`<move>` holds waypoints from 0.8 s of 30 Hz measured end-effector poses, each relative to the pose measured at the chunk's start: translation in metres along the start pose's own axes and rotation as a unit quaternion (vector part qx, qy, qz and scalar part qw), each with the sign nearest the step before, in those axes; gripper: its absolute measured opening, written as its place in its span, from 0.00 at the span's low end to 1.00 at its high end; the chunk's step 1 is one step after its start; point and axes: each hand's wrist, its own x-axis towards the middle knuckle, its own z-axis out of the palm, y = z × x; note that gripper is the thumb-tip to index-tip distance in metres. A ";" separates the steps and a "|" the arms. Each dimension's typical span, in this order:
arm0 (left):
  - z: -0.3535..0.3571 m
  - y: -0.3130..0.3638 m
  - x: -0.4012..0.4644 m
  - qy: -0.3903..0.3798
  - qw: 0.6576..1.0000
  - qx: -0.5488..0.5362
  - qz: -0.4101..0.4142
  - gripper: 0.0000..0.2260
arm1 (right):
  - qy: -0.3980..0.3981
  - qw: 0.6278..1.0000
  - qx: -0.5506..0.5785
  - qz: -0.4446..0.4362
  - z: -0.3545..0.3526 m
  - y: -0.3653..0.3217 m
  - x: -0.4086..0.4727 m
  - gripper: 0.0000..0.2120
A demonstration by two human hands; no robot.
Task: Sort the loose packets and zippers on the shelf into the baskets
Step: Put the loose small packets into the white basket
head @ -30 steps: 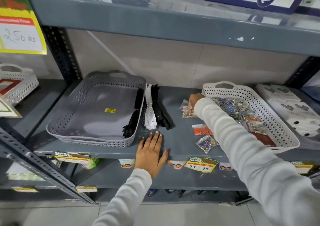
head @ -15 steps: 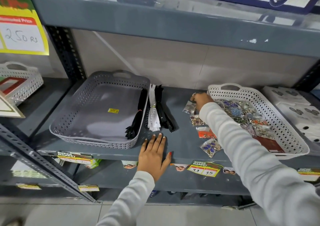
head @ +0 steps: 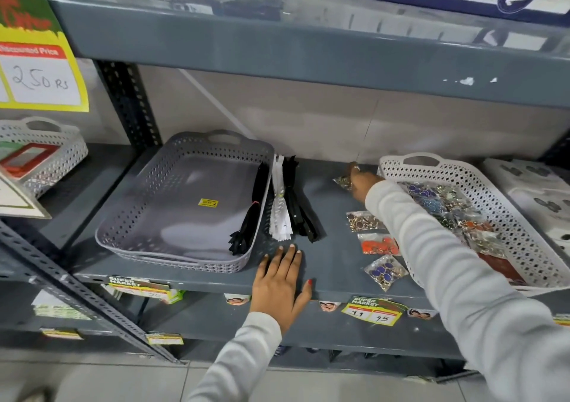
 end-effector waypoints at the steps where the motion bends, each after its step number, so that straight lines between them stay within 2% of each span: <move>1: 0.000 0.000 0.000 0.001 1.000 0.000 0.000 0.25 | -0.014 1.000 0.014 0.001 -0.004 0.001 0.002 0.27; 5: 0.002 0.000 0.000 0.002 1.000 0.001 0.000 0.25 | -0.079 0.997 -0.001 0.005 -0.013 0.009 0.002 0.19; 8: 0.001 0.000 0.001 0.002 1.000 -0.001 -0.002 0.25 | -0.095 0.995 -0.017 0.006 -0.004 0.013 0.007 0.20; 12: -0.001 0.001 0.001 -0.005 1.000 0.002 -0.001 0.25 | -0.067 0.997 0.035 0.011 0.010 0.013 0.002 0.19; 20: -0.009 0.004 0.000 -0.035 0.999 0.018 0.000 0.26 | 0.084 0.984 0.156 -0.010 -0.001 0.012 -0.032 0.18; 22: -0.009 0.004 -0.001 -0.030 0.999 0.027 0.004 0.26 | 0.075 0.981 0.179 -0.017 -0.007 0.010 -0.059 0.18; 24: -0.009 0.006 -0.002 -0.025 0.999 0.033 0.003 0.26 | 0.018 0.985 0.170 -0.033 -0.007 0.008 -0.089 0.17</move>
